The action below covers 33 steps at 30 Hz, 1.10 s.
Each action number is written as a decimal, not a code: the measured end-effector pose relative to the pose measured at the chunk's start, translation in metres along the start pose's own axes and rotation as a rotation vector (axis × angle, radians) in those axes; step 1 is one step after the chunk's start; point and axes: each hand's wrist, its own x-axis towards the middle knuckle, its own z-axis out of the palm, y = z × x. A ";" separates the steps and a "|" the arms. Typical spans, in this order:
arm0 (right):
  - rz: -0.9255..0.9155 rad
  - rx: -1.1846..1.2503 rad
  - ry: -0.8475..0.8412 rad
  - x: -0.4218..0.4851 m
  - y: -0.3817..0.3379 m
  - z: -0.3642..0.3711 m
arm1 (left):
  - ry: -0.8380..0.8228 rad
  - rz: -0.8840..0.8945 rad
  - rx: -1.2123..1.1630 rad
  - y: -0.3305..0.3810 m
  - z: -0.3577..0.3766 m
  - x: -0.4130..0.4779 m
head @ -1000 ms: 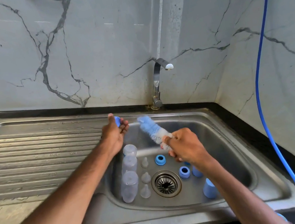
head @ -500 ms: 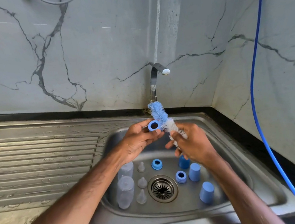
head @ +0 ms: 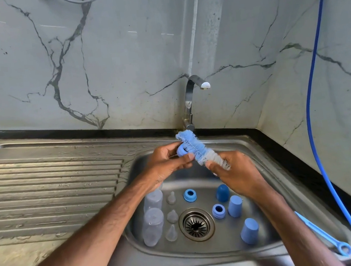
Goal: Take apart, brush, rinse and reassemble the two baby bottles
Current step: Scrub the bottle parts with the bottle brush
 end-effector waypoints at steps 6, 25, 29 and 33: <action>-0.027 0.114 -0.075 0.001 0.000 0.004 | -0.108 -0.051 -0.026 0.000 0.016 0.002; -0.110 0.068 0.155 0.000 -0.003 -0.004 | -0.077 0.001 -0.232 0.005 0.007 0.005; -0.221 0.056 0.094 -0.009 -0.009 0.006 | -0.017 0.007 -0.220 0.004 -0.001 0.004; -0.096 0.014 0.179 0.005 0.002 0.003 | -0.117 -0.027 -0.172 0.005 0.004 0.005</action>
